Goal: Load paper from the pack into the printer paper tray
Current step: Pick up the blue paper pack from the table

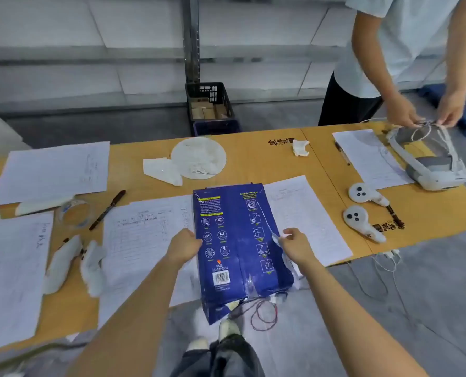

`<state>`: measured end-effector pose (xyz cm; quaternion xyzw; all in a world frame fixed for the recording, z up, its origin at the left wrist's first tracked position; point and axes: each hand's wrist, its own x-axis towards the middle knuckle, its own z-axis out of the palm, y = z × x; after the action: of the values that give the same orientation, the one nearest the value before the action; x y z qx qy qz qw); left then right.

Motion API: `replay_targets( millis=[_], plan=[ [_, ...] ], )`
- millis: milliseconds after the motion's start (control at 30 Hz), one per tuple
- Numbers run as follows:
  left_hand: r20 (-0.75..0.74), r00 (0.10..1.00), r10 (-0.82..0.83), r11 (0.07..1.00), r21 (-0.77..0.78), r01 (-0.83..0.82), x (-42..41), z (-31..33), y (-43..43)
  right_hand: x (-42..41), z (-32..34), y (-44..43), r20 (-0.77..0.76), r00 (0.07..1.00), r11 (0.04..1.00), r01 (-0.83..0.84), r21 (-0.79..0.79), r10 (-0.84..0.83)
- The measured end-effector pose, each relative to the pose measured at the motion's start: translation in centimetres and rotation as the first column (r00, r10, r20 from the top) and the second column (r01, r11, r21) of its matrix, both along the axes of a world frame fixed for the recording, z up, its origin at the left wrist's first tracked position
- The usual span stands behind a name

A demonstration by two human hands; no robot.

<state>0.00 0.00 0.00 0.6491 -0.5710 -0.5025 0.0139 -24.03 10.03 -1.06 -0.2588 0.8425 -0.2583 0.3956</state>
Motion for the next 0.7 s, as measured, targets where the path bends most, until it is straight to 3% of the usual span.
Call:
replay_targets(
  millis=[133, 367, 467, 567, 700],
  plan=[
    [0.065, 0.993, 0.103, 0.991, 0.076, -0.107, -1.3, -2.1, -0.1, -1.1, -1.9, -0.8, 0.056, 0.997, 0.993, -0.051, 0.111, 0.045],
    [-0.034, 0.941, 0.336, 0.930, 0.170, -0.326, -2.4, -4.5, 0.8, -2.6, -3.6, -2.2, 0.258, 0.964, 0.998, 0.054, 0.017, -0.057],
    [-0.066, 0.895, 0.441, 0.880, 0.227, -0.417, -2.6, -5.0, 0.9, -3.4, -4.3, -2.6, 0.344, 0.935, 0.996, 0.080, 0.048, -0.092],
    [-0.119, 0.863, 0.491, 0.851, 0.279, -0.445, -3.0, -5.4, 0.6, -4.0, -4.4, -3.4, 0.444, 0.885, 0.990, 0.108, 0.096, -0.140],
    [-0.172, 0.846, 0.505, 0.839, 0.328, -0.434, -3.2, -5.5, 0.3, -4.3, -4.7, -4.3, 0.441, 0.895, 0.991, 0.009, 0.134, -0.067]
  ],
)
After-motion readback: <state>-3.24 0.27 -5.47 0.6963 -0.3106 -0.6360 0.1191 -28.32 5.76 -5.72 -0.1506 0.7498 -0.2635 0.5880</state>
